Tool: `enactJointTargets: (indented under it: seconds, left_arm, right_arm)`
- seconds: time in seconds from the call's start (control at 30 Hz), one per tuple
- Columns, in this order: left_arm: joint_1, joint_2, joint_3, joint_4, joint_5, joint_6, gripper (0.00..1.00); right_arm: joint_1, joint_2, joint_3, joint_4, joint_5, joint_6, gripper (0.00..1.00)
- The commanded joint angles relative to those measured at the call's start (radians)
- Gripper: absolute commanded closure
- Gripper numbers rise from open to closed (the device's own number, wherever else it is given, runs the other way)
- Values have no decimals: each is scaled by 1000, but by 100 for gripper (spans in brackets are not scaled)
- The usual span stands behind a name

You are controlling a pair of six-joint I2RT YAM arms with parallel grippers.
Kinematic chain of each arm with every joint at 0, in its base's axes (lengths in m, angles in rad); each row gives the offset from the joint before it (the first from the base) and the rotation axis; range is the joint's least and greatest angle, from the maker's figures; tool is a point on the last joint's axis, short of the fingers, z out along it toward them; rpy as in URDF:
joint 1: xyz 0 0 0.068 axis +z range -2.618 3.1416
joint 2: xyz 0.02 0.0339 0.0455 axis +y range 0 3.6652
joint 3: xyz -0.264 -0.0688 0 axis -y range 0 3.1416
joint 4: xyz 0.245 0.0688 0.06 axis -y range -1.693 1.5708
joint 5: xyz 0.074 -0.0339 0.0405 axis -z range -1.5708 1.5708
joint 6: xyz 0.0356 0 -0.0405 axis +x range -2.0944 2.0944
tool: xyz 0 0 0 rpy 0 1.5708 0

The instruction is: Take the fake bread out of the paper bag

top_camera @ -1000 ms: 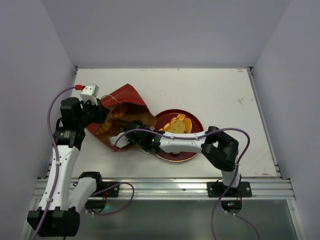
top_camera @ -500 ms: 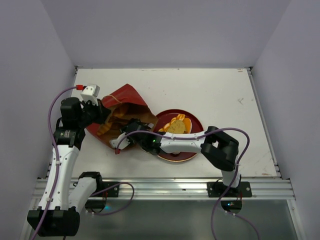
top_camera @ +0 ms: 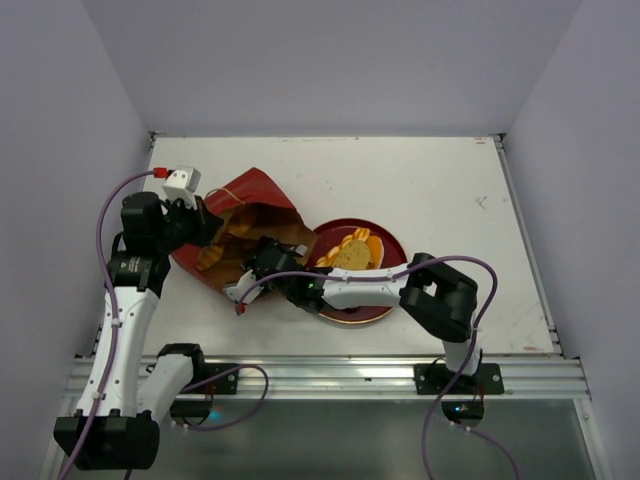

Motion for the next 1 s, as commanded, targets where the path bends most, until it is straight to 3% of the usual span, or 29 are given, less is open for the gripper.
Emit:
enactJointTargets:
  seconds: [0.0,0.2,0.3,0.97]
  left_arm:
    - [8,-1,44,8,48,-24,100]
    - [8,1,40,2,18,-3,100]
    - [8,1,36,2,5,-1,100]
    - [8,-36,33,-18,-62,16,100]
  right_arm:
    - [-3,3,12,78,-10,-15,57]
    - [-3,-11,29,28,-23,62,87]
    - [-1,-26,31,2,-35,93,93]
    - [-112,-181,-18,-126,-44,294,99]
